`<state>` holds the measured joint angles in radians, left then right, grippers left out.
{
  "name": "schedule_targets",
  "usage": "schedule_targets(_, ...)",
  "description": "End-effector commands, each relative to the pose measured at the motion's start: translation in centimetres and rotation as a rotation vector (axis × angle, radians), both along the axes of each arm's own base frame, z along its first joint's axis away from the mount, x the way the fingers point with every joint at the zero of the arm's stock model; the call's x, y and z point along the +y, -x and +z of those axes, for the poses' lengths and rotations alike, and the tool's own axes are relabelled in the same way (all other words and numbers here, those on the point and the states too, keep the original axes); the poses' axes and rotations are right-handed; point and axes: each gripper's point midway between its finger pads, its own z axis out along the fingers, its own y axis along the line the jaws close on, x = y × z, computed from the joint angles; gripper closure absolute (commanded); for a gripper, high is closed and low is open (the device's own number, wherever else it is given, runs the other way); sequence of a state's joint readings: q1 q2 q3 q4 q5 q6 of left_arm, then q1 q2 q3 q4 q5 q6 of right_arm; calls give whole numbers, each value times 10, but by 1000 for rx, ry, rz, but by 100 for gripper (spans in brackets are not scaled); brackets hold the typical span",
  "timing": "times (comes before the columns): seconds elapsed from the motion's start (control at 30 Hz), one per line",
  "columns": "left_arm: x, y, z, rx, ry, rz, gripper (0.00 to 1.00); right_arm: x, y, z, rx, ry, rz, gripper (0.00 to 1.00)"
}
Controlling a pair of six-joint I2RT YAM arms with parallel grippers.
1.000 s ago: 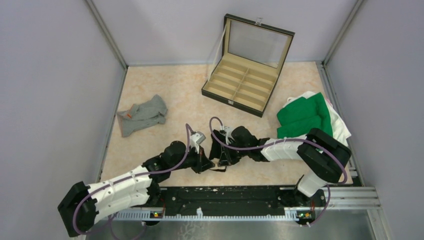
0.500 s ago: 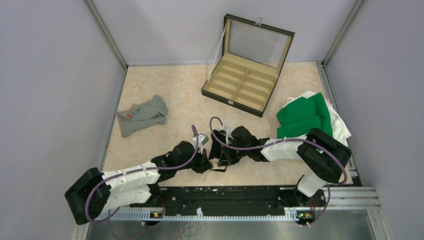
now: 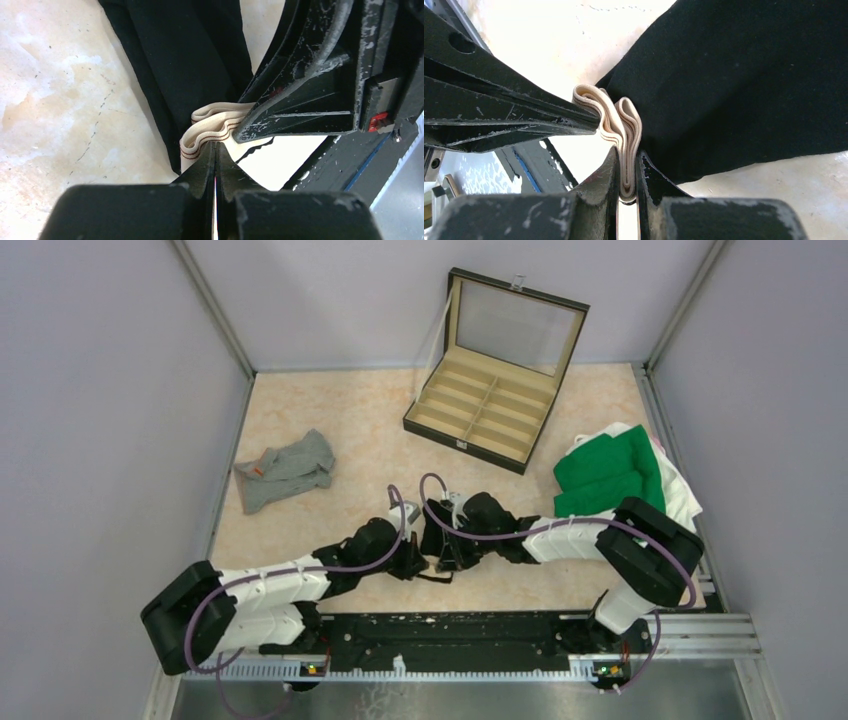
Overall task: Roll the underwear
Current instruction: Roll the underwear to the center of the board.
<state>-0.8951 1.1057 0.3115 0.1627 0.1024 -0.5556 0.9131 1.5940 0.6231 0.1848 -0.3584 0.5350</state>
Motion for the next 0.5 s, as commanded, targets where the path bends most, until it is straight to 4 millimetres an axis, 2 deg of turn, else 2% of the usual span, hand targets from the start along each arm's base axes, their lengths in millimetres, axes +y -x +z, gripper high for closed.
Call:
schedule_targets(0.0,-2,-16,3,-33,-9,63,100,-41,1,-32,-9,187,-53,96)
schedule_targets(0.23,4,-13,-15,8,-40,83,100,-37,-3,-17,-48,139,-66,87)
schedule_targets(0.47,5,-9,-24,33,-52,83,100,-39,-4,-1,-76,104,-89,77)
